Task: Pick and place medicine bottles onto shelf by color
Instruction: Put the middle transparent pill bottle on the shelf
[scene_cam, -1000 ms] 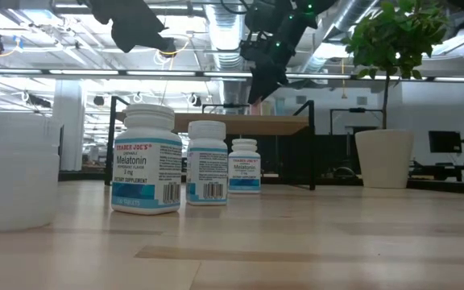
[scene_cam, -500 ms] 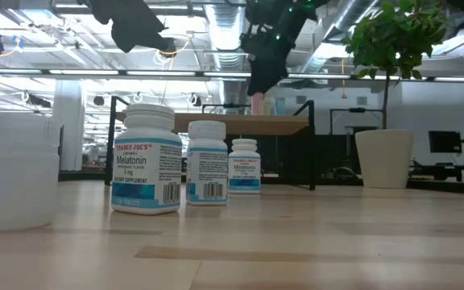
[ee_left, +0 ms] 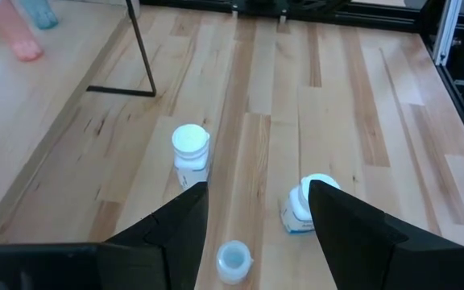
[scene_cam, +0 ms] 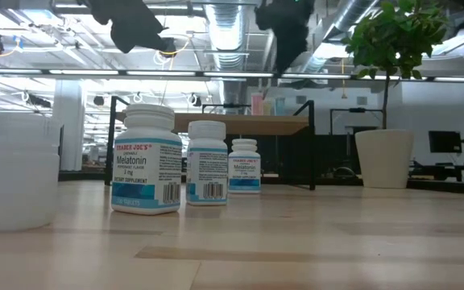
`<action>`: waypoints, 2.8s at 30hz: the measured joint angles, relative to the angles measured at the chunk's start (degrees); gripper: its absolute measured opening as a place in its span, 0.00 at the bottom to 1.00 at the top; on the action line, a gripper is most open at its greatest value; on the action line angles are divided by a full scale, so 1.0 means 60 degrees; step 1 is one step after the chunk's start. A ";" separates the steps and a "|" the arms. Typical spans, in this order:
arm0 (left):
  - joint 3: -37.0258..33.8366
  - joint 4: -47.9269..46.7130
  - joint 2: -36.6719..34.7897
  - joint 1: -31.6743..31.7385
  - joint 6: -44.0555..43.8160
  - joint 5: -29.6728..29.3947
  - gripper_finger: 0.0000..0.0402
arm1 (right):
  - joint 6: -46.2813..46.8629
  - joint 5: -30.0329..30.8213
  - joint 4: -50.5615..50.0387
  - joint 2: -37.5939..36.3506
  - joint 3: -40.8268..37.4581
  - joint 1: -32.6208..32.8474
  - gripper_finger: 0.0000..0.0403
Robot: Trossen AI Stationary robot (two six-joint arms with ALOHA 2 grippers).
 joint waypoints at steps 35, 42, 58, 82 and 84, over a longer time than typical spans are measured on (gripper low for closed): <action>0.0000 -0.2811 0.0000 -0.2287 -0.1746 0.1548 0.50 | 0.5332 0.0845 0.1766 -0.7656 -0.7499 0.5435 0.44; 0.0000 -0.4400 0.0140 -0.3338 -0.3027 0.1190 0.50 | 0.6177 0.1620 0.2659 -0.7860 -0.8338 0.6335 0.43; 0.0004 -0.4739 0.2375 -0.3534 -0.3707 0.1090 0.69 | 0.6142 0.2086 0.3093 -0.7273 -0.8378 0.6890 0.42; 0.0007 -0.3518 0.4371 -0.3126 -0.2851 0.0015 0.54 | 0.6105 0.2082 0.3020 -0.7277 -0.8378 0.6952 0.42; 0.0007 -0.3398 0.4370 -0.3126 -0.2851 0.0015 0.47 | 0.6100 0.2080 0.3020 -0.7277 -0.8378 0.6952 0.42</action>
